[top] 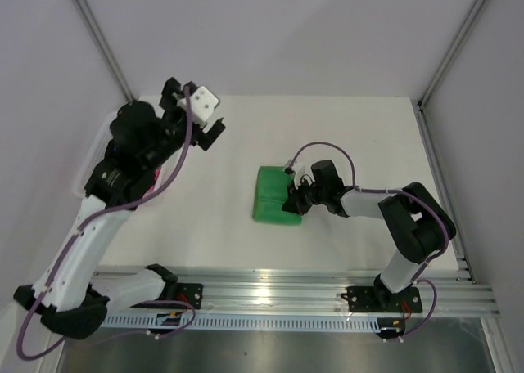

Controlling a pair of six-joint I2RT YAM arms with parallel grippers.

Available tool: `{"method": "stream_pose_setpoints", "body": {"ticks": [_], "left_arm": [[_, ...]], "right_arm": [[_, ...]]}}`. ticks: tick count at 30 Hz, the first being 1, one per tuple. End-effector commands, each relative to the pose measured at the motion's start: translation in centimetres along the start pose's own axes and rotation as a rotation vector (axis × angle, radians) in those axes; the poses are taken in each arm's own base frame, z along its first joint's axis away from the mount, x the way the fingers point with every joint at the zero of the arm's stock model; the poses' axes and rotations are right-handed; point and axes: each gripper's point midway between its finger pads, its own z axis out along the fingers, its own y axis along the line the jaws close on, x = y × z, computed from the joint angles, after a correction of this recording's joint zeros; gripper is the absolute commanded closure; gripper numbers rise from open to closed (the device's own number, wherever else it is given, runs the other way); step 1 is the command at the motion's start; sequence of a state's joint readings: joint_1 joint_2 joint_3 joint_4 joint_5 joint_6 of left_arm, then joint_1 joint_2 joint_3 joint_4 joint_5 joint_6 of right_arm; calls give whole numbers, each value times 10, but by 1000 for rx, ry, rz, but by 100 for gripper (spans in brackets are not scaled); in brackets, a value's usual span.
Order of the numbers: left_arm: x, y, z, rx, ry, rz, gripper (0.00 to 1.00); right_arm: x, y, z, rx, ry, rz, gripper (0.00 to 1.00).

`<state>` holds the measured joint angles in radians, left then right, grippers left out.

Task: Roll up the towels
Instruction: Roll the towel

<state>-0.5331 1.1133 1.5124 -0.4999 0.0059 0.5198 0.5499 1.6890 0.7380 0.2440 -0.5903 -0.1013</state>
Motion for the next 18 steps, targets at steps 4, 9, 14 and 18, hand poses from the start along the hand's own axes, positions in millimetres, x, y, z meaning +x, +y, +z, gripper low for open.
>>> {"method": "stream_pose_setpoints", "body": {"ticks": [4,9,14,18], "left_arm": [[111,-174,7,559,-19,275,20],[182,-258,12,737,-3,441,31],[215,-280,27,804,56,493,28],[244,-289,36,832,133,542,28]], "right_arm": [[-20,-10,7,30,-1,-11,95],[-24,-6,6,30,-1,26,95],[-23,3,4,24,-12,13,95],[-16,5,5,21,-5,11,96]]}}
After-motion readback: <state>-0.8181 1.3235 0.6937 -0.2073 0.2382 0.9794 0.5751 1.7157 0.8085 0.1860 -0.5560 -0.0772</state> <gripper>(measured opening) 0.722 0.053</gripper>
